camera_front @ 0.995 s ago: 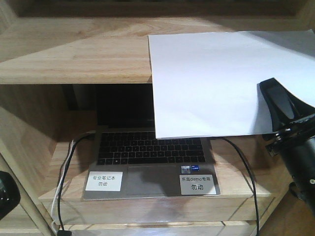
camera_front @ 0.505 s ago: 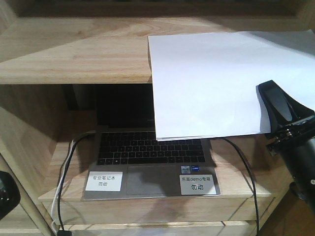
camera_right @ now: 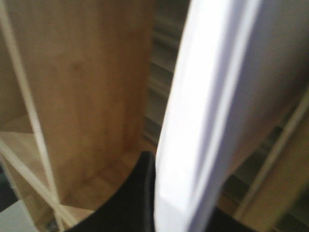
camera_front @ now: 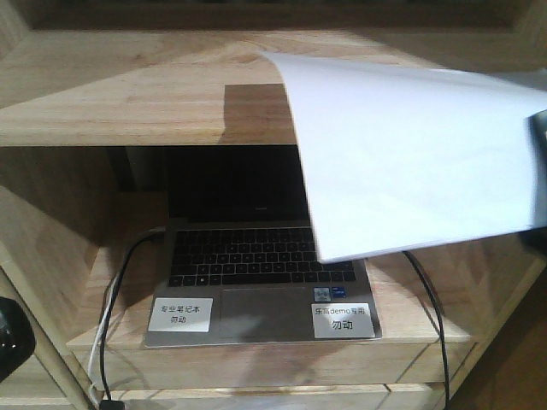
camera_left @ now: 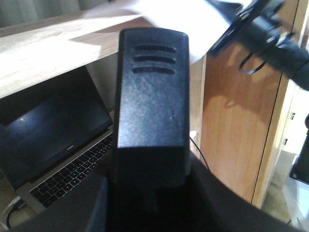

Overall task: Grab stapler and paper to desk for stapling
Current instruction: 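Pinch the paper edge with the right gripper and pull it off, then hold the paper upright with the right gripper beside the robot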

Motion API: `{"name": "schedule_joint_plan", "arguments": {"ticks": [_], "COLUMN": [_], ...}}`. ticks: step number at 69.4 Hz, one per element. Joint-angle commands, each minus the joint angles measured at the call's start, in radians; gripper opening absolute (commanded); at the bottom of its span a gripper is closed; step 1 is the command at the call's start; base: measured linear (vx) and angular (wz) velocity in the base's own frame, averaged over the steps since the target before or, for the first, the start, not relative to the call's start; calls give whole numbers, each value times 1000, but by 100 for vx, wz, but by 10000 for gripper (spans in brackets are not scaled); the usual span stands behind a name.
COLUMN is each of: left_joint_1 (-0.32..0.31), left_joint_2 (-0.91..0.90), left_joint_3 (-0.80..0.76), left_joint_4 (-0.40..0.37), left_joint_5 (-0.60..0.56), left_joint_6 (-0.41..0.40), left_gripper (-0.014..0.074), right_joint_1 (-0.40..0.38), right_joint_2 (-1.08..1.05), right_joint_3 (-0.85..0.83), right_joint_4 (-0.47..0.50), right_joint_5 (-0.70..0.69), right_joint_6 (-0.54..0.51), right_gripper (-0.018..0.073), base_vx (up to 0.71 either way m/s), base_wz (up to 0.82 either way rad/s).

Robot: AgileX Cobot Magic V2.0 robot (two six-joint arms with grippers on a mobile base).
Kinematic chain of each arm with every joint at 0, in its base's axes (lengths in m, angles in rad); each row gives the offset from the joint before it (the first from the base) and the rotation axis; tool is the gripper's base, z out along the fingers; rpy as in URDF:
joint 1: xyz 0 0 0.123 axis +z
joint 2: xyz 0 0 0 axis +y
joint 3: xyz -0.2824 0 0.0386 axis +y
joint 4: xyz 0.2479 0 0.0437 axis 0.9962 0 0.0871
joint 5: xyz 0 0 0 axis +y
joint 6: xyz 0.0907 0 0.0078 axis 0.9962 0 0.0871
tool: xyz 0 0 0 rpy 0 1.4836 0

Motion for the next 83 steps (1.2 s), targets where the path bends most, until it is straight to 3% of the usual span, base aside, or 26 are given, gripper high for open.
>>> {"name": "schedule_joint_plan", "arguments": {"ticks": [1,17,45,58,83], "left_joint_1": [-7,-7,-7,-7,-7], "left_joint_2": [13,13,13,13,13], "left_joint_3": [-28,-28,-28,-28,-28], "left_joint_4": [-30,-30,-30,-30,-30], "left_joint_5": [-114,-114,-114,-114,-114], "left_joint_6": [-1,-1,-1,-1,-1], "left_gripper": [-6,-6,-6,-6,-6], "right_joint_1": [0,-51,-221,-303,-313], "right_joint_2": [-51,-155,-411,-535,-657], "right_joint_3": [-32,-32,-32,-31,-31], "right_joint_4": [-32,-48,-209,-239,-295], "right_joint_5": [-94,-45,131,247,399], "right_joint_6": [-31,-43,-42,31,81], "right_gripper": [-6,-6,-6,-6,-6], "base_vx": [0,0,0,0,0], "base_wz": [0,0,0,0,0]}}
